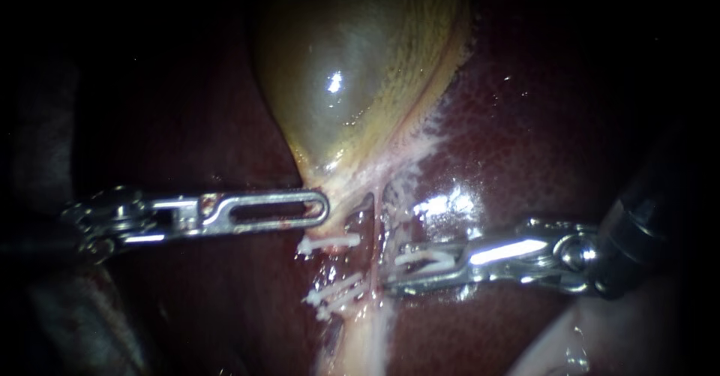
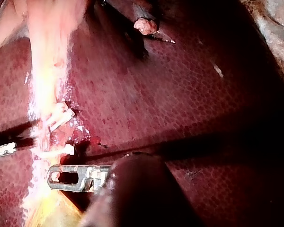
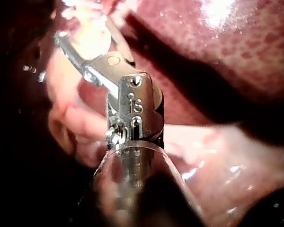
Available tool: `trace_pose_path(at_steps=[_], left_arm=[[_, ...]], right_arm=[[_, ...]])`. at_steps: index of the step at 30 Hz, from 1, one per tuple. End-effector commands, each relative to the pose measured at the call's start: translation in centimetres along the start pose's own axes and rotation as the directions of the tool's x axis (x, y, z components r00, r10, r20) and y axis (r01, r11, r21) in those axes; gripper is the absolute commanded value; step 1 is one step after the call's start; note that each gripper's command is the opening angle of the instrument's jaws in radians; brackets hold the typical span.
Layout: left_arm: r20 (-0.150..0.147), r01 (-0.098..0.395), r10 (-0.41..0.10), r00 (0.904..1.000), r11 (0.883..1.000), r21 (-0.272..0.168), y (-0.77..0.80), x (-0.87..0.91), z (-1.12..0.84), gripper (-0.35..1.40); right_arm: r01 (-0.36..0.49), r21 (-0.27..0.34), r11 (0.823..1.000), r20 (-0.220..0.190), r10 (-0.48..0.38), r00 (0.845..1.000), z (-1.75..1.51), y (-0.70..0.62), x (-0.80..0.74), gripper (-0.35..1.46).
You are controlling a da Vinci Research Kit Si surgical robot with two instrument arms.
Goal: Clipping first clip right tube
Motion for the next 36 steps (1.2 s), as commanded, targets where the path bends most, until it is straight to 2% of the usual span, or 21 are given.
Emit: trace_pose_path(at_steps=[1, 11, 27, 36], left_arm=[[0.003, -0.001, 0.001, 1.0000, 1.000, 0.002, 0.01, 0.00, -0.01, -0.35], [0.010, -0.002, 0.002, 0.9999, 1.000, 0.004, 0.10, 0.02, -0.10, -0.35], [0.013, -0.001, 0.001, 0.9999, 1.000, 0.006, 0.15, 0.00, -0.11, -0.35], [0.013, 0.000, 0.000, 0.9999, 1.000, 0.005, 0.18, 0.01, -0.12, -0.35]], right_arm=[[0.001, -0.002, 1.000, 0.000, -0.001, 1.000, 0.00, 0.01, 0.00, 0.54], [0.005, -0.011, 1.000, 0.007, -0.005, 1.000, 0.08, 0.15, 0.01, 0.54], [0.018, -0.025, 1.000, 0.014, -0.018, 1.000, 0.33, 0.49, -0.05, 0.54], [0.021, -0.026, 0.999, 0.017, -0.020, 1.000, 0.43, 0.57, -0.04, 0.54]])
